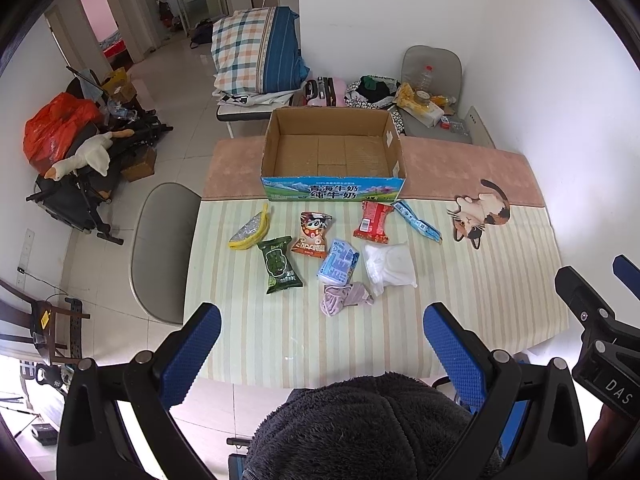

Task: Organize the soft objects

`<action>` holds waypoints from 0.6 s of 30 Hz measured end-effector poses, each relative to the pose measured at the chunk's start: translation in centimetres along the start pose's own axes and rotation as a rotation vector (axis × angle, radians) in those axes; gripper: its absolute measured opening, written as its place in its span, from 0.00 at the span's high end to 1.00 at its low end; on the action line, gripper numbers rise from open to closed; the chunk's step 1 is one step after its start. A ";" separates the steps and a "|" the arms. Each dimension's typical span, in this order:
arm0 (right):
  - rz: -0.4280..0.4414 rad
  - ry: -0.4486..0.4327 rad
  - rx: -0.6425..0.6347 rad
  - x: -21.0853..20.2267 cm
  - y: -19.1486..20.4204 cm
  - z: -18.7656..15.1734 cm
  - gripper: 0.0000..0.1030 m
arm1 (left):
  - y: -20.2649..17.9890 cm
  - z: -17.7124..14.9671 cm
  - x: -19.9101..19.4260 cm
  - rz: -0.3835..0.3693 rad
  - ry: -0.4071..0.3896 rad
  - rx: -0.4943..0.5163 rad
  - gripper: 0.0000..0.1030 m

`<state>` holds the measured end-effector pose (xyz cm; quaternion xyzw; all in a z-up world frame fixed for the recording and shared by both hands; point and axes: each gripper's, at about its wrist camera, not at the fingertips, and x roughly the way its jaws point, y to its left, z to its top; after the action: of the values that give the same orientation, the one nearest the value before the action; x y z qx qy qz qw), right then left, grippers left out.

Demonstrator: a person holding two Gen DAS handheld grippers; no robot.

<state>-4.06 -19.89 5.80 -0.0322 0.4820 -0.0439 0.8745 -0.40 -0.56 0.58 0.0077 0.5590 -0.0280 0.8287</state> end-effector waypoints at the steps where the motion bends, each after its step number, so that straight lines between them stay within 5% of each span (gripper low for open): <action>1: -0.001 -0.002 -0.003 -0.1 0.0 0.1 0.00 | 0.1 0.0 0.0 -0.001 -0.002 -0.001 0.00; 18: -0.003 -0.009 -0.005 -0.5 0.4 0.1 0.00 | 0.7 0.1 -0.8 0.019 -0.049 -0.019 0.00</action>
<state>-4.24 -19.41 6.26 -0.0352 0.4781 -0.0439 0.8765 -0.54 0.12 1.32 0.0043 0.5385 -0.0151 0.8425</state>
